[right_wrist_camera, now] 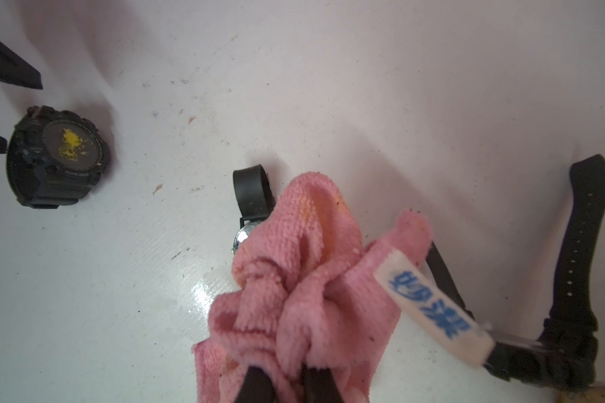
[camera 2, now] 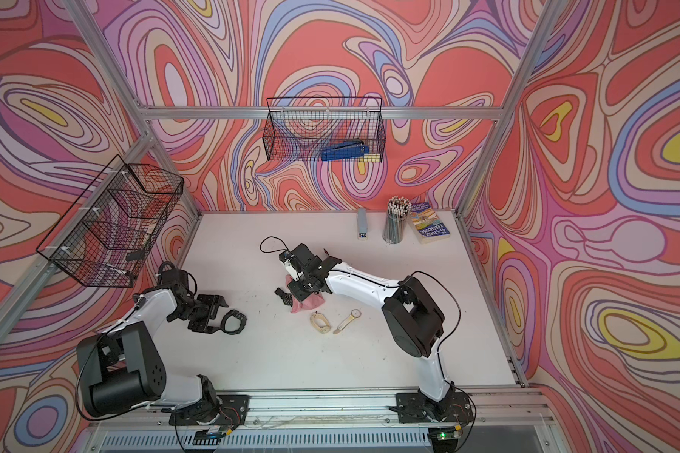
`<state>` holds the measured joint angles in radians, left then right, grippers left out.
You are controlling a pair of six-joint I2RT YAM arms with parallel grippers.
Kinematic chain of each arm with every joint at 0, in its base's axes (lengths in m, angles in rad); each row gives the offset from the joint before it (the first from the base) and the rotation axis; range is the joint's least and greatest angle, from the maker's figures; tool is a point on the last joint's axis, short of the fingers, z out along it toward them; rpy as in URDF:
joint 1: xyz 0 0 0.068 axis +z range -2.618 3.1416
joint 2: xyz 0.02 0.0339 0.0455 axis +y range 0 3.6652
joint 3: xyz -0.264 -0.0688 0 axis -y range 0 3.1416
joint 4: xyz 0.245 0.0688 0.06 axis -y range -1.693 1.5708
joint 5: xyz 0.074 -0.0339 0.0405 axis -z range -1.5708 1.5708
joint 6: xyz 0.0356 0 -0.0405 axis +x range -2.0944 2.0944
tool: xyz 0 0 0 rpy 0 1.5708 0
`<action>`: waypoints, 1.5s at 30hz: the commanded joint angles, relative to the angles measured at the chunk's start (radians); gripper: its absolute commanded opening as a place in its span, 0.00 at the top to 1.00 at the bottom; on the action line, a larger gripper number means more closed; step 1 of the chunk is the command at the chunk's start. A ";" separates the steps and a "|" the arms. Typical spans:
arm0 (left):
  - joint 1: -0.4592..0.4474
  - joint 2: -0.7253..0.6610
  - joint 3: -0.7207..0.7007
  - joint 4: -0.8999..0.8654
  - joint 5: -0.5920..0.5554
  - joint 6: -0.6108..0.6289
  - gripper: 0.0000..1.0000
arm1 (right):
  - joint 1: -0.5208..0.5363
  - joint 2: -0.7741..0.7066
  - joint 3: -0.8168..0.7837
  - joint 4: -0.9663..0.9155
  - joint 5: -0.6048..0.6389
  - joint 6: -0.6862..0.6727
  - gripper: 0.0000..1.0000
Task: Wipe the watch dial
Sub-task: Pick up the watch at the center of the board.
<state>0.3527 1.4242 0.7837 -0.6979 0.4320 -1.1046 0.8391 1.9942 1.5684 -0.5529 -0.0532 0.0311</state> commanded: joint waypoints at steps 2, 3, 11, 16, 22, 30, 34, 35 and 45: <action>0.005 -0.010 -0.018 0.038 0.018 -0.025 0.32 | -0.001 0.036 0.050 -0.005 -0.012 -0.002 1.00; 0.005 -0.008 -0.027 0.051 0.023 -0.029 0.33 | -0.001 0.041 0.054 -0.006 -0.013 -0.001 1.00; 0.005 0.057 -0.041 0.132 0.097 -0.061 0.45 | 0.000 0.054 0.077 -0.020 -0.009 -0.002 1.00; 0.005 -0.018 -0.029 0.092 0.062 -0.064 0.44 | 0.001 0.061 0.079 -0.022 -0.009 0.000 1.00; 0.005 0.040 -0.052 0.113 0.063 -0.060 0.44 | 0.000 0.071 0.094 -0.027 -0.013 -0.003 1.00; 0.003 0.113 -0.085 0.203 0.081 -0.066 0.59 | 0.000 0.052 0.083 -0.030 -0.001 -0.009 1.00; 0.003 0.081 -0.127 0.281 0.104 -0.074 0.83 | 0.000 0.024 0.067 -0.020 0.005 -0.015 1.00; 0.003 0.069 -0.143 0.315 0.116 -0.085 0.86 | 0.000 0.017 0.065 -0.019 0.005 -0.017 1.00; -0.045 -0.030 -0.242 0.688 0.304 -0.152 1.00 | -0.001 -0.052 0.017 0.003 0.022 0.008 1.00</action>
<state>0.3317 1.4113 0.5644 -0.2031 0.6609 -1.2171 0.8391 2.0029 1.6028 -0.5854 -0.0467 0.0269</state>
